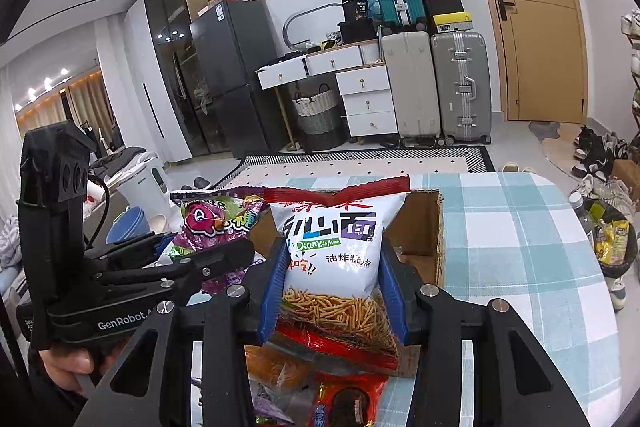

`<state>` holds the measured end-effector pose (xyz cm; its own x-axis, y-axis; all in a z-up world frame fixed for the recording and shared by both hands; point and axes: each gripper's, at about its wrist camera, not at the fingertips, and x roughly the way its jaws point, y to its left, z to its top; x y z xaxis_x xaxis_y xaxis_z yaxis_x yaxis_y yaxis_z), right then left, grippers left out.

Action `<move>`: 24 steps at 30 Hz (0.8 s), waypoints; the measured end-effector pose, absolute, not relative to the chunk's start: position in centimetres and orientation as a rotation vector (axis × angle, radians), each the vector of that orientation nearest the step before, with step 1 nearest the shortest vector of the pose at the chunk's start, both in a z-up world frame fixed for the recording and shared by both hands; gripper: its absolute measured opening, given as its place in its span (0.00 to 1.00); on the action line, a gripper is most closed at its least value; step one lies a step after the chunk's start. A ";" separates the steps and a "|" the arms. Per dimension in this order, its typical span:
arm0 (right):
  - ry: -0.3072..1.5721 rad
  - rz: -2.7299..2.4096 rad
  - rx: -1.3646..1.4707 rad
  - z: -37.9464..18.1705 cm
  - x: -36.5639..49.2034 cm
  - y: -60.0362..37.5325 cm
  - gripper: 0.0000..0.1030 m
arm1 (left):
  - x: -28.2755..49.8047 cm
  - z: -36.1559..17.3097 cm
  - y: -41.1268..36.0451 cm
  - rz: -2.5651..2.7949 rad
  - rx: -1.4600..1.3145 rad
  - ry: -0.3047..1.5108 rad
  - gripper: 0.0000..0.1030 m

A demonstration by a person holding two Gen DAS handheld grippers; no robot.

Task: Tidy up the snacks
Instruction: 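Lift the purple candy bag and noodle snack bag and carry both over the box, then open both tools to drop the two bags into the box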

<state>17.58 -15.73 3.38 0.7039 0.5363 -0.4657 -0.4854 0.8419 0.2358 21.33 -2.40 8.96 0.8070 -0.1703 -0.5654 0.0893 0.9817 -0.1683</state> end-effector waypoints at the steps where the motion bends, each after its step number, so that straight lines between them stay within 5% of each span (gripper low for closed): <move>1: 0.548 0.568 0.098 3.4 17.7 -15.7 0.42 | 21.5 8.8 -2.2 -0.138 -0.137 0.619 0.47; 24: 0.604 0.527 0.060 0.3 22.2 -14.7 0.43 | 25.2 5.5 -2.6 -0.110 -0.088 0.662 0.47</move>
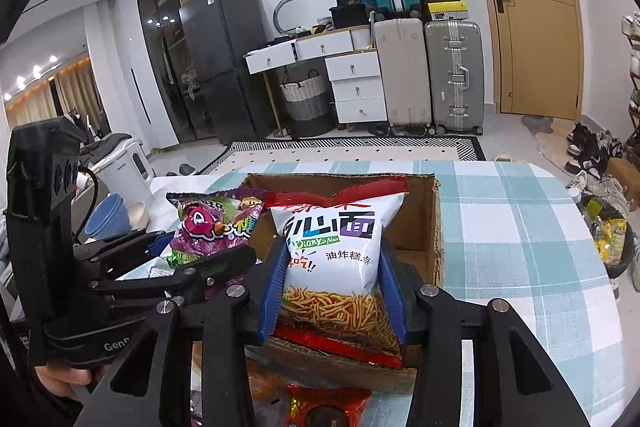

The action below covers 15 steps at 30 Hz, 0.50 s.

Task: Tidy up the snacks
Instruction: 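Open both tools to drop the two bags into the box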

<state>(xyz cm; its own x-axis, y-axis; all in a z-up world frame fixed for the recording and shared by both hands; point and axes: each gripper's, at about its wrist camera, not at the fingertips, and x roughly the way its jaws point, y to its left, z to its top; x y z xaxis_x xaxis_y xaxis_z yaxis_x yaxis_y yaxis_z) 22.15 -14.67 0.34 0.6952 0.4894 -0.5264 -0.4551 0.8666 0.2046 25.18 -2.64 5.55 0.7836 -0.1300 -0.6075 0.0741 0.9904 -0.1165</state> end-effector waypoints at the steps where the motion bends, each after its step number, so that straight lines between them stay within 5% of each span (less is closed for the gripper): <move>1: 0.606 0.525 0.060 0.1 22.2 -14.7 0.43 | 25.5 5.3 -2.6 -0.110 -0.088 0.667 0.47; 11: 0.565 0.519 0.052 0.8 21.4 -15.4 0.50 | 27.4 4.2 -1.6 -0.122 -0.098 0.706 0.49; 13: 0.562 0.503 0.043 1.2 21.0 -15.9 0.57 | 27.4 4.2 -1.2 -0.113 -0.098 0.707 0.52; 15: 0.562 0.500 0.044 1.4 20.5 -16.5 0.78 | 27.2 4.3 -0.9 -0.122 -0.106 0.708 0.55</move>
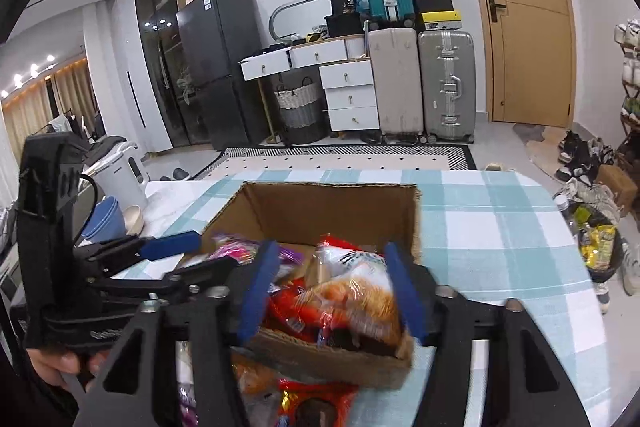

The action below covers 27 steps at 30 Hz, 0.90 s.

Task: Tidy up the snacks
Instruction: 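Open both tools to drop the two bags into the box, then move both tools back toward the remaining snacks beside the box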

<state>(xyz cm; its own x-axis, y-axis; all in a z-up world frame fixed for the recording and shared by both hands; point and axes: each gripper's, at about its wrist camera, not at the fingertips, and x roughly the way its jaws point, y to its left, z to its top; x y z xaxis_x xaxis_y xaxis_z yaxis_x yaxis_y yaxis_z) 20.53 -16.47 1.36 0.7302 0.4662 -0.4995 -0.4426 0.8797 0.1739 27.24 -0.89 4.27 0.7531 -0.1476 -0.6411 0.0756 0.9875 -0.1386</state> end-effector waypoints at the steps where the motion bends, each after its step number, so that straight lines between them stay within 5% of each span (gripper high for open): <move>1: 0.555 0.498 0.049 1.4 20.2 -16.9 0.85 | 27.0 4.4 -0.8 -0.130 -0.110 0.705 0.58; 3: 0.549 0.485 0.059 1.4 19.6 -17.6 0.98 | 26.3 4.8 -0.8 -0.148 -0.115 0.694 0.67; 7: 0.569 0.477 0.089 1.3 18.5 -18.8 0.99 | 24.3 5.8 -0.8 -0.107 -0.080 0.638 0.99; 27: 0.669 0.532 0.076 -1.3 11.4 -19.4 0.99 | 13.6 5.0 2.3 -0.034 -0.108 0.654 0.99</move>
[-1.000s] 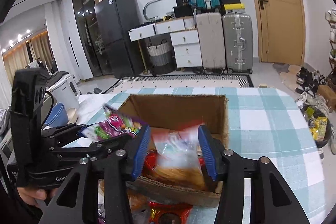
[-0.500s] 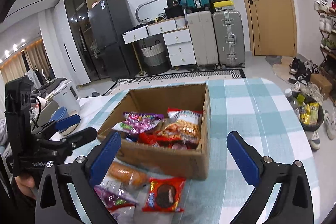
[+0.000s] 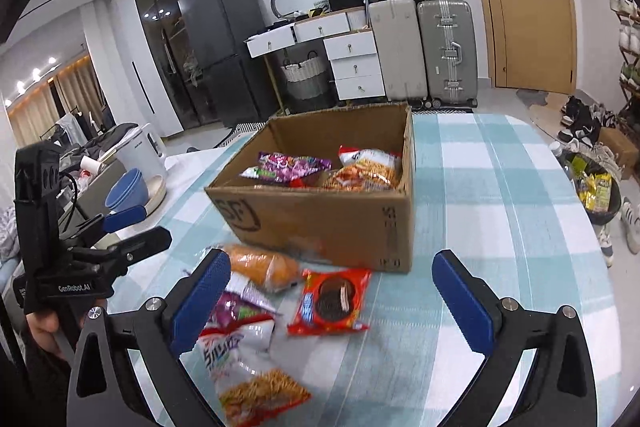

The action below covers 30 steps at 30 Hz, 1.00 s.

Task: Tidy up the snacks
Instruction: 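Move both tools back toward the remaining snacks beside the box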

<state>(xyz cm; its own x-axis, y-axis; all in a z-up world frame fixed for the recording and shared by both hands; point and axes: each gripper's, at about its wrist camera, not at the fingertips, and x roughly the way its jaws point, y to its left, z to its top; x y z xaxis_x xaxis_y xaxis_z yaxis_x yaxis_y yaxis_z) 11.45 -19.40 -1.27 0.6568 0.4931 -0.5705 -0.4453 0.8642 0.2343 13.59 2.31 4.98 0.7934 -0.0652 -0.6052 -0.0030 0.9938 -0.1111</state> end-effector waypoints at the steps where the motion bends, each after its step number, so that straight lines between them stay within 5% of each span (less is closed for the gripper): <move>1: 0.668 0.531 0.074 -1.4 11.2 -19.4 0.99 | 13.3 4.8 2.3 -0.037 -0.111 0.658 0.99; 30: 0.771 0.599 -0.084 -6.7 7.2 -15.9 0.99 | 7.2 1.0 2.3 -0.014 -0.090 0.702 0.99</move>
<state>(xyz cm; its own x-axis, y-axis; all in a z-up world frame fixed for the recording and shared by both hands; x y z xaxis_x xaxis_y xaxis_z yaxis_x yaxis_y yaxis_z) 7.19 -15.87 -6.74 0.5598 0.4781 -0.6768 -0.5376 0.8311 0.1425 7.21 2.35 1.03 0.7633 -0.0434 -0.6446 -0.0170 0.9960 -0.0872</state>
